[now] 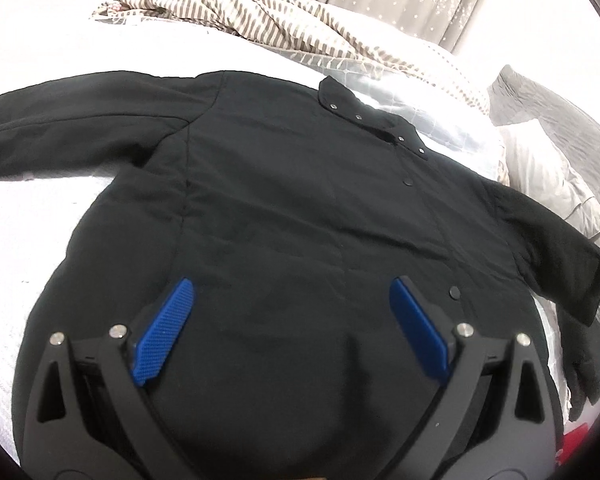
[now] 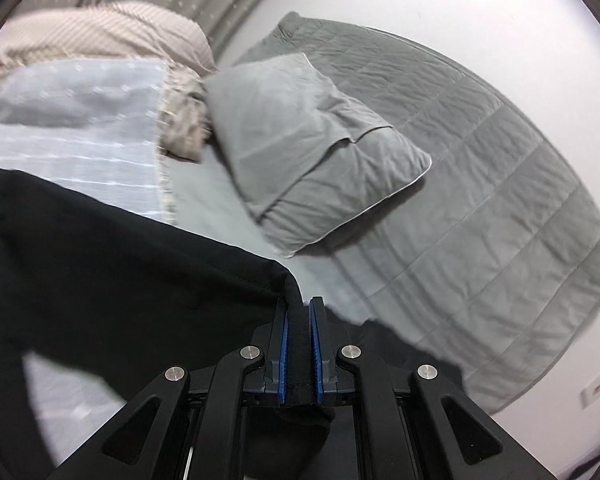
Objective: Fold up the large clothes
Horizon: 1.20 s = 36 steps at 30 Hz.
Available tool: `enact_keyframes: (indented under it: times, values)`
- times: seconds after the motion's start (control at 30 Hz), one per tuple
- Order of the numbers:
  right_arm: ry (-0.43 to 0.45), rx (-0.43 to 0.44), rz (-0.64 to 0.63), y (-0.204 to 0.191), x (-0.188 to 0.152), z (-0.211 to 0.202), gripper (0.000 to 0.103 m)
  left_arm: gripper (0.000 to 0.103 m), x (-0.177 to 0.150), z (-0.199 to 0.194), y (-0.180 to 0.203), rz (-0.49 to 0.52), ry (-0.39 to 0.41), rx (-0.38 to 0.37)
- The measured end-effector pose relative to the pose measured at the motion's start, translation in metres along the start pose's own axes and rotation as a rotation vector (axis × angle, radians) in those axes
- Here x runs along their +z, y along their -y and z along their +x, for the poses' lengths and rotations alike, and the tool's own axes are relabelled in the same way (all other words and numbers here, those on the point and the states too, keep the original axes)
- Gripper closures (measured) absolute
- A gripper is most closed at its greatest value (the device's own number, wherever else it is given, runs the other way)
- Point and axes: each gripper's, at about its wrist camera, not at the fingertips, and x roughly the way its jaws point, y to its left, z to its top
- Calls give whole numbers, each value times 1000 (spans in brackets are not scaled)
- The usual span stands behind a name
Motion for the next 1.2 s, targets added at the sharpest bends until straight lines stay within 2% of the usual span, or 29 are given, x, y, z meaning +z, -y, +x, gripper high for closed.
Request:
enact_keyframes:
  times: [0.07,0.1,0.13,0.2,0.23,0.27,0.33,0.4,0.47,0.5,0.57,0.63,0.7,0.73,0.87,0.97,1.0,1.07,1.13,1.2]
  values:
    - [-21,-73,-35,-10,10,33,93,5,0,2,1,7,-2,7]
    - [-29,-127,-58,-17,16,49,89,5,0,5,2,14,-3,12]
    - [-35,-175,-76,-24,19,61,82,5,0,6,3,21,-4,18]
    - [-63,-310,-76,-38,26,82,56,5,-1,7,6,39,-6,31]
    - [-71,-331,-48,-42,28,84,51,5,-1,8,8,45,-6,37]
    - [-68,-295,4,-49,31,84,43,5,-1,8,10,50,-5,38]
    - [-38,-154,80,-70,34,73,41,5,-1,10,12,53,-7,32]
    - [-8,-1,84,-106,34,55,41,5,-1,13,14,49,-6,31]
    - [15,209,52,-150,31,35,41,5,-2,17,15,53,-10,36]
    - [8,328,30,-175,27,25,41,5,-3,18,15,57,-14,42]
    - [-29,504,3,-208,19,18,41,5,-5,22,15,66,-26,51]
    - [-62,539,-6,-220,8,27,41,5,-6,22,14,70,-28,45]
    - [-56,604,68,-199,-4,46,32,5,-6,20,13,72,-29,37]
    - [-68,604,119,-179,-13,58,31,5,-7,20,11,73,-30,34]
    - [-156,459,270,-89,-61,122,31,5,-8,20,11,80,-33,36]
    - [-286,224,444,-6,-100,164,30,5,-8,21,14,90,-36,51]
    - [-304,231,499,12,-108,166,35,5,-8,22,15,94,-37,57]
    - [-300,247,498,21,-111,156,35,5,-8,23,17,104,-41,72]
    - [-249,280,448,11,-105,134,34,5,-9,24,19,113,-43,85]
    - [-188,370,420,-9,-96,107,34,5,-9,24,20,119,-43,94]
